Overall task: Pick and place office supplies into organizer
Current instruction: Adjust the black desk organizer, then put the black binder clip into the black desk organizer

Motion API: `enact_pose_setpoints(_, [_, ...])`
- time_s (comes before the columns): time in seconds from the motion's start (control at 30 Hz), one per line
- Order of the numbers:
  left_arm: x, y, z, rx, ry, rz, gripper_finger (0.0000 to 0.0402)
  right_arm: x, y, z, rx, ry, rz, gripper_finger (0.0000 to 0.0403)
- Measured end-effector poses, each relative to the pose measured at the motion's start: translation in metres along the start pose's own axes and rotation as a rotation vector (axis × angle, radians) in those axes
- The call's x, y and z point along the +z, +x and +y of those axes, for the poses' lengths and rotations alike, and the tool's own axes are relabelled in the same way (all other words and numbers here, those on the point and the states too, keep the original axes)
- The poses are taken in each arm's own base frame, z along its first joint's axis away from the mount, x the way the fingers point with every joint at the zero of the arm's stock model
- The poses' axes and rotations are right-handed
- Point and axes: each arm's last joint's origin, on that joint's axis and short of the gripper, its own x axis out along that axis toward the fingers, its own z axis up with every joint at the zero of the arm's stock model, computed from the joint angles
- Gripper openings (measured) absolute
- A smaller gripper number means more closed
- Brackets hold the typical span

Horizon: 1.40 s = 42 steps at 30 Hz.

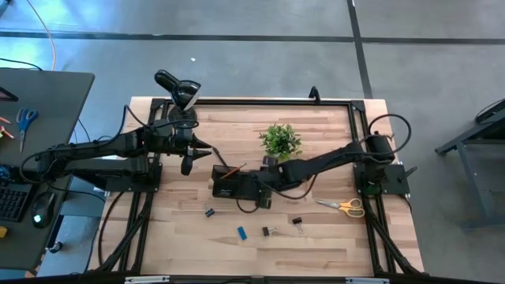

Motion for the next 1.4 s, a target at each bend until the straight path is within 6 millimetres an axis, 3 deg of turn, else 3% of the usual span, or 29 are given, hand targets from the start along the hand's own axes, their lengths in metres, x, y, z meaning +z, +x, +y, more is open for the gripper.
enact_pose_setpoints(0.2, [0.0, 0.0, 0.0, 0.0, 0.001, 0.0, 0.0106, 0.006, 0.004, -0.011, -0.057, 0.0, -0.037, 0.0145])
enact_pose_setpoints(0.6, [0.0, 0.0, 0.0, 0.0, 0.001, 0.001, 0.0106, -0.025, 0.03, -0.025, -0.195, -0.078, 0.03, 0.0138])
enact_pose_setpoints(0.87, [0.0, 0.0, 0.0, 0.001, 0.001, 0.0, 0.0106, -0.027, 0.038, -0.034, -0.216, -0.058, -0.008, 0.0138])
enact_pose_setpoints(1.03, [0.0, 0.0, 0.0, 0.001, 0.001, 0.001, 0.0106, -0.021, 0.035, -0.034, -0.231, -0.071, -0.031, 0.0138])
enact_pose_setpoints(1.2, [0.0, 0.0, 0.0, 0.001, -0.001, 0.002, 0.0106, -0.012, 0.027, -0.028, -0.126, -0.073, -0.011, 0.0138])
enact_pose_setpoints(1.4, [0.0, 0.0, 0.0, 0.001, -0.001, 0.003, 0.0106, 0.008, -0.015, -0.011, -0.072, -0.096, 0.093, 0.0138])
